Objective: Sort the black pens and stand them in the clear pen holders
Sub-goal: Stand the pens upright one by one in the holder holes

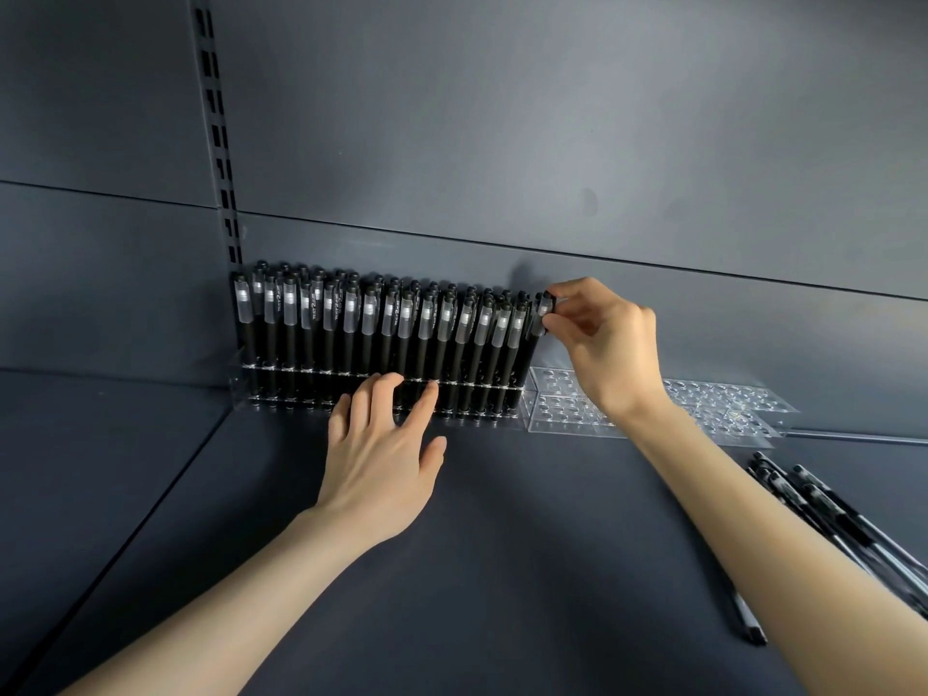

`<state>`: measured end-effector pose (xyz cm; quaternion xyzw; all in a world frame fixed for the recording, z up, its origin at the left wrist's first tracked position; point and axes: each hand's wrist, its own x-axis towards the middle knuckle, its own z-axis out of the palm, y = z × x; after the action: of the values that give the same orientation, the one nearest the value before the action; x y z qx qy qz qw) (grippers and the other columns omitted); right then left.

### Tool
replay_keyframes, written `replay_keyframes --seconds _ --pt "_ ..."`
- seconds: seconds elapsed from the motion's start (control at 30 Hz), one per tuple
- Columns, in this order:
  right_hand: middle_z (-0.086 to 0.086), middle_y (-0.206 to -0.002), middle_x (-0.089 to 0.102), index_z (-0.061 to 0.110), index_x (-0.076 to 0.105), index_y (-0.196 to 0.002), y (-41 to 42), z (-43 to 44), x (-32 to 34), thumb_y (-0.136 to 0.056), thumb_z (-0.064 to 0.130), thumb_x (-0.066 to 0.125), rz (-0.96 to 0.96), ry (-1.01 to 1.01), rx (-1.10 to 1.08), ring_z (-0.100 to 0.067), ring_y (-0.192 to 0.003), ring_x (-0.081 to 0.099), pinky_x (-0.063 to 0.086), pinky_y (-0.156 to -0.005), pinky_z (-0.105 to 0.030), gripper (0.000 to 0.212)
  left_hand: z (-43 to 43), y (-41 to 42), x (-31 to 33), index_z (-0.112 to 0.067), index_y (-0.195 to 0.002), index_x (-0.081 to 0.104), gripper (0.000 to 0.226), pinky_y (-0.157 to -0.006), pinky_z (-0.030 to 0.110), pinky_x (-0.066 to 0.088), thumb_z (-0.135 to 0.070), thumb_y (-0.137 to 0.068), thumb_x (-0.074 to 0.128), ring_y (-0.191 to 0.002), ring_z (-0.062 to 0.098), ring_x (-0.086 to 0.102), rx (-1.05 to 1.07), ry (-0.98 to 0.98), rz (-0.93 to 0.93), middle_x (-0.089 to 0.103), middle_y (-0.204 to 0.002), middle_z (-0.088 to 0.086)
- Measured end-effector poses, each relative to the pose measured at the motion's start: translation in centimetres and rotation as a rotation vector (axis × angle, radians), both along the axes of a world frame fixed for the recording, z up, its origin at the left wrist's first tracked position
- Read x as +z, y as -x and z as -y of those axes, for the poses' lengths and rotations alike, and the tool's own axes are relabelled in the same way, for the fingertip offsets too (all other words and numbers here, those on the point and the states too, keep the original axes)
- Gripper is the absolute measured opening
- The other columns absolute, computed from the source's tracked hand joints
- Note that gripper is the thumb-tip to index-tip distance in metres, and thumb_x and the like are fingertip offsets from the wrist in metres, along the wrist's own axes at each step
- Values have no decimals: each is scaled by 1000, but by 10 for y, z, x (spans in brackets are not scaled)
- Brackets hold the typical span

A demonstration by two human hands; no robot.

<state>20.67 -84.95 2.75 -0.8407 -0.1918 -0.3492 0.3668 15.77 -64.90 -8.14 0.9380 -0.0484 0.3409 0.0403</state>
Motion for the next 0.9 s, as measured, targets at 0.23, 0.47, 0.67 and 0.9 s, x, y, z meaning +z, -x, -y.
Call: replay_keyframes --seconds 0.23,0.47,0.67,0.9 --pt "11 -70 61 10 68 -104 1 -1 -3 -85 3 66 -19 -5 -8 -6 -70 60 40 -71 -1 20 0 0 1 -18 -122 63 52 -80 53 50 -42 -76 55 -108 31 48 0 5 -3 56 -114 14" --pt "8 -73 63 10 68 -106 -2 -1 -9 -86 5 65 -40 43 -28 -20 -76 65 49 -80 -25 21 1 2 4 -18 -122 63 53 -80 54 50 -42 -76 55 -107 32 52 -1 4 -33 55 -114 14" --pt "8 -75 63 12 68 -108 -2 -1 -12 -86 8 66 -37 37 -36 -19 -77 65 49 -82 -26 23 2 6 8 -16 -121 63 50 -79 54 50 -39 -76 59 -104 36 60 -3 0 -88 57 -113 15" --pt "3 -84 66 16 68 -111 2 4 -12 -86 7 65 -37 45 -18 -13 -74 62 52 -81 -28 27 8 19 16 -11 -127 57 47 -98 55 38 -29 -85 67 -118 39 51 -55 163 -171 51 -127 17"
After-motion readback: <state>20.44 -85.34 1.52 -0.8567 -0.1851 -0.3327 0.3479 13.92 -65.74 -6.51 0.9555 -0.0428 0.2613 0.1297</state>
